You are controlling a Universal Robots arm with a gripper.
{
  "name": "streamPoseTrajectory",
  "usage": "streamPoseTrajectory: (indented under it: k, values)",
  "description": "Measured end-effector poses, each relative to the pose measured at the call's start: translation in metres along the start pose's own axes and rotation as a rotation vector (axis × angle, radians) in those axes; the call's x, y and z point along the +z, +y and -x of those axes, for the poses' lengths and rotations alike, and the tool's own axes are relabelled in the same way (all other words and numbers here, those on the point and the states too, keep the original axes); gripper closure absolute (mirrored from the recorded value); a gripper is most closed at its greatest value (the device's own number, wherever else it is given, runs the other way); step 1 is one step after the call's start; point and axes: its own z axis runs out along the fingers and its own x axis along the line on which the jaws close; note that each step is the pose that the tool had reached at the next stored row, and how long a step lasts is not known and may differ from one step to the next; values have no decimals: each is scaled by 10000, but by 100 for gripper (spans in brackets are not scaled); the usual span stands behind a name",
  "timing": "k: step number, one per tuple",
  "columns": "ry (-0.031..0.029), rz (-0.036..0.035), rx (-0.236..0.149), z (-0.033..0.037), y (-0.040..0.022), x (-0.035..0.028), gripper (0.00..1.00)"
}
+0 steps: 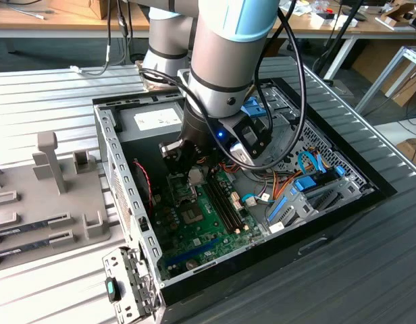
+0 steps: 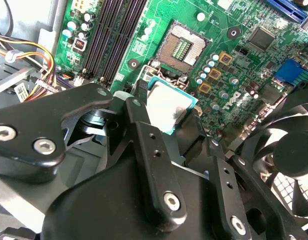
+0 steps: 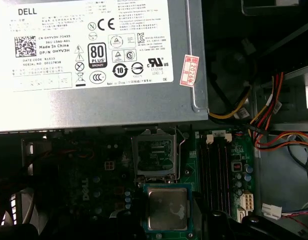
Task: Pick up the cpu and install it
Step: 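Place the cpu into insertion slot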
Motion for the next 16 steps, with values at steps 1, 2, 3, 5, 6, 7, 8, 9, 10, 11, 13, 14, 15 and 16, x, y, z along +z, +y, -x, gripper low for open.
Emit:
streamPoseTrajectory:
  k: [1,2,3,5,6,7,8,9,10,11,13,14,15,16]
  values:
    - [0,0,0,0,0,3,53]
    - [0,0,0,0,0,5,53]
    - [0,0,0,0,0,8,53]
    - [0,1,0,0,0,14,53]
    - [0,1,0,-1,-1,18,53]
    - [-1,1,0,-1,-2,21,53]
    - [1,-1,0,-1,-2,22,53]
    - [0,0,0,-1,-2,26,53]
    - [0,0,0,-1,-3,28,53]
    - [0,1,0,-1,-3,29,53]
    - [0,1,0,-1,-3,32,53]
    - [-1,2,0,-1,-3,36,53]
    - [-2,3,0,-1,-3,44,53]
    - [-2,1,-2,4,-3,66,53]
